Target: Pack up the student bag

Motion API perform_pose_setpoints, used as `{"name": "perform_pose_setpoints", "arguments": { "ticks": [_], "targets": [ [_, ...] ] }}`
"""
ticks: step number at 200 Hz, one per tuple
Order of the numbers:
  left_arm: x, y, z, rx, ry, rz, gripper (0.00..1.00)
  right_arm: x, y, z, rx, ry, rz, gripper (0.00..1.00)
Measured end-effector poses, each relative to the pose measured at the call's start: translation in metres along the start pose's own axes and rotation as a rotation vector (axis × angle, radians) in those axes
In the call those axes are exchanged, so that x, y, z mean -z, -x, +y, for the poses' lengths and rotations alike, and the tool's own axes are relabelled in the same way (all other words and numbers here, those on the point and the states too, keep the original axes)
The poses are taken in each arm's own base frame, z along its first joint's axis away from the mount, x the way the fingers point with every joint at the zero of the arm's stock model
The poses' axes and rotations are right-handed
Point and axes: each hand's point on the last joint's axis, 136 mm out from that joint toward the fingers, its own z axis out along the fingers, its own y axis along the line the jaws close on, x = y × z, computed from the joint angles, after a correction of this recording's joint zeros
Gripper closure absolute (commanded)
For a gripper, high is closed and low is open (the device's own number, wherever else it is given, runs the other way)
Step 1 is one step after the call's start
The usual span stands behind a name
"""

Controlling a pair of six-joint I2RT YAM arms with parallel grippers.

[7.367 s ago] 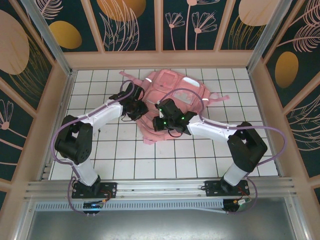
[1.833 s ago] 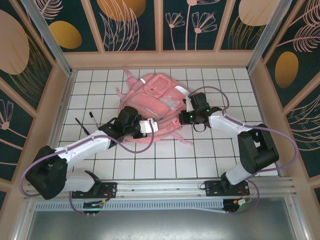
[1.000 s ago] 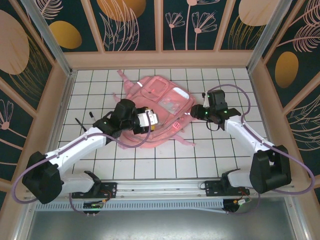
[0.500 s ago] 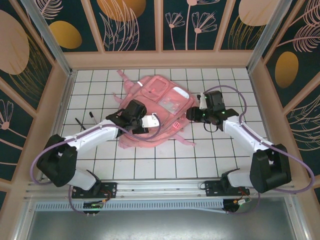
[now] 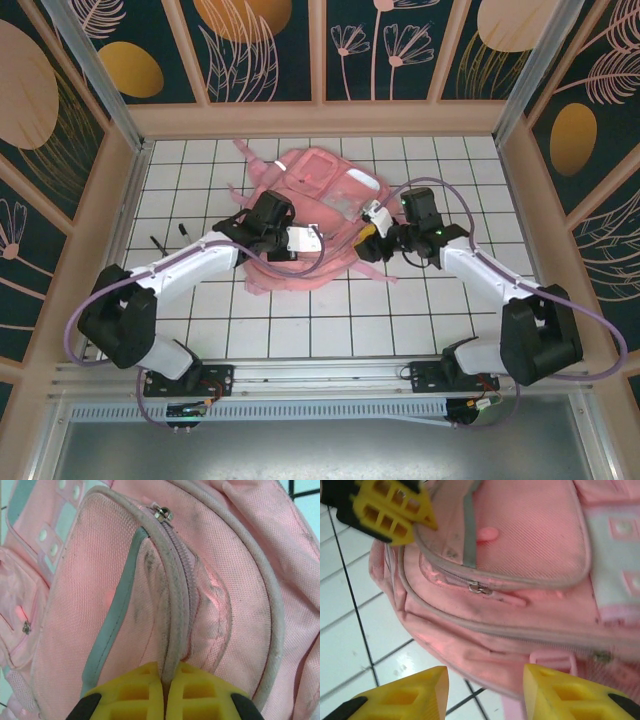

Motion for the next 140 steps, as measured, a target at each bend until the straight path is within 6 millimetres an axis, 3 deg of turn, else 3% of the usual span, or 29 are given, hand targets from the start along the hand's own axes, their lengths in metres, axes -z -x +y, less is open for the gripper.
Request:
{"name": "perform_pose_setpoints", "arguments": {
  "ticks": [39, 62, 88, 140],
  "targets": [
    [0.010, 0.011, -0.005, 0.015, -0.011, -0.073, 1.00, -0.016, 0.003, -0.008, 0.253, 0.040, -0.053, 0.58],
    [0.012, 0.016, -0.009, 0.031, -0.026, -0.114, 1.00, -0.029, 0.005, -0.017, 0.283, 0.038, -0.092, 0.60],
    [0.011, 0.017, -0.014, 0.059, -0.029, -0.146, 1.00, -0.039, 0.005, -0.023, 0.285, 0.038, -0.114, 0.69],
    [0.010, 0.017, -0.011, 0.145, -0.018, -0.166, 1.00, -0.045, -0.001, -0.022, 0.258, 0.051, -0.119, 0.63]
  ]
}}
